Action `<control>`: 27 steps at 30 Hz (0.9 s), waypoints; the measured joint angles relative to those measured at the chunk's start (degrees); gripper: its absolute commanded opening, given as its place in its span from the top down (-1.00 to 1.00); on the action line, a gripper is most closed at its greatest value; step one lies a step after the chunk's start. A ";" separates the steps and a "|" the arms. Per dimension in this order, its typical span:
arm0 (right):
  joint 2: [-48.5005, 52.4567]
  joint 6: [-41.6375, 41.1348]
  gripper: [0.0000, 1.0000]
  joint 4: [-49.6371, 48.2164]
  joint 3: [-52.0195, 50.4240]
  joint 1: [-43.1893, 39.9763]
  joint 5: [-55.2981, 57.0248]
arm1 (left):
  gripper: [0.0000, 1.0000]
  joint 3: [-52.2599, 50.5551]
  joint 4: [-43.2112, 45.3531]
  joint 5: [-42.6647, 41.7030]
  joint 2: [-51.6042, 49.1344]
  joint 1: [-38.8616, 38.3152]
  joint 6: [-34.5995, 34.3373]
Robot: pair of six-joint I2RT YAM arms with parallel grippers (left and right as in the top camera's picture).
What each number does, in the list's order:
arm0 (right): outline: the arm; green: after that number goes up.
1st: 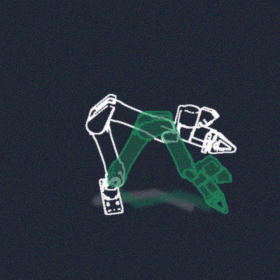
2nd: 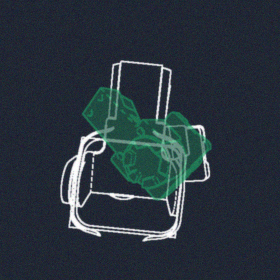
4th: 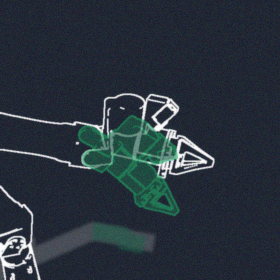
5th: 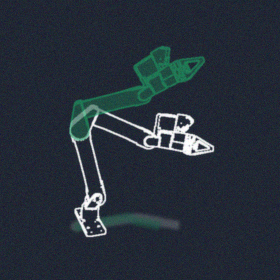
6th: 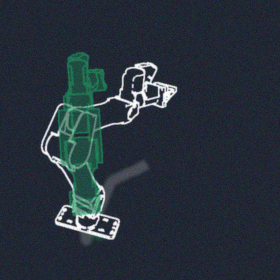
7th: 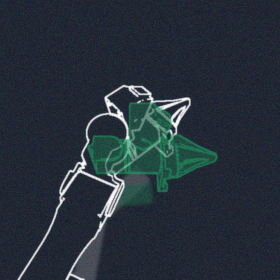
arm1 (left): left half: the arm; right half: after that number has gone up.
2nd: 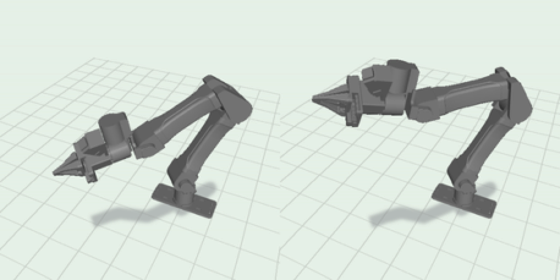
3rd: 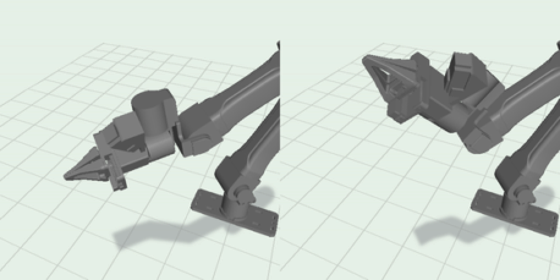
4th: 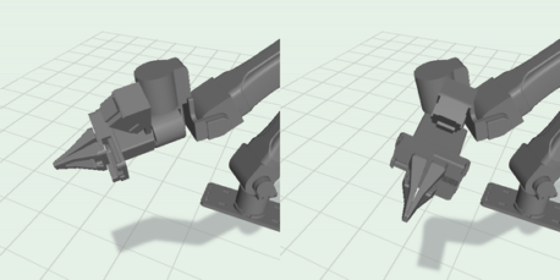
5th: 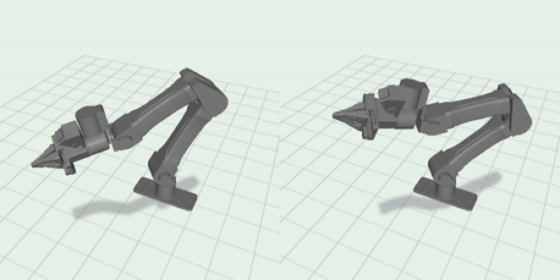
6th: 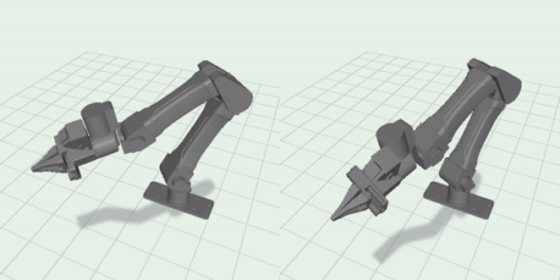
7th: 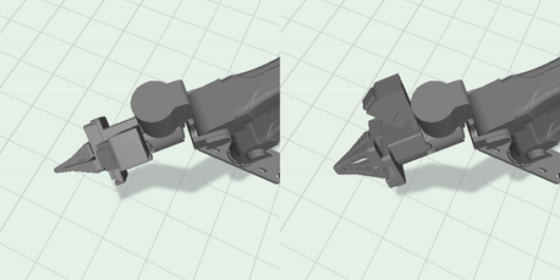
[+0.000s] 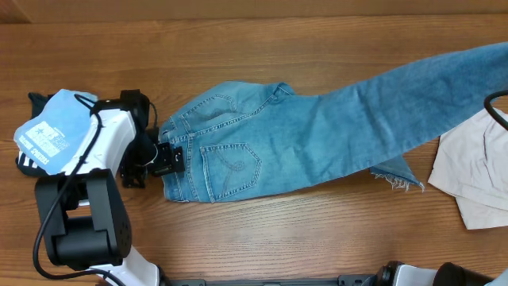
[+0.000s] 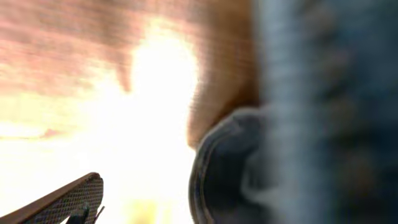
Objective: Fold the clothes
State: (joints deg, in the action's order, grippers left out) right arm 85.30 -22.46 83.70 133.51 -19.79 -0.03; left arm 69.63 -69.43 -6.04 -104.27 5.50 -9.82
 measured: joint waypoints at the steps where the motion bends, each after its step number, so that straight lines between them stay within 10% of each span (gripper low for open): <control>1: 0.00 0.02 0.92 0.02 0.00 0.00 0.02 | -1.00 0.28 -1.31 -0.63 0.11 0.50 0.44; 18: 0.00 0.02 0.92 0.04 0.00 0.00 -0.02 | -0.96 -16.26 4.83 -5.20 9.55 1.01 1.51; 22: 0.00 0.02 0.92 0.04 0.00 0.00 0.00 | 0.76 -18.80 11.21 -5.53 9.55 1.01 0.81; 27: 0.00 0.00 0.92 0.07 0.00 0.00 -0.02 | 0.92 -17.38 12.79 -6.75 9.55 0.98 0.92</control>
State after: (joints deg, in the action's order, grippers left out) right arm 85.30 -22.46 83.77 133.51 -19.79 -0.05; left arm 52.25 -56.64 -12.80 -94.72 6.48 -8.91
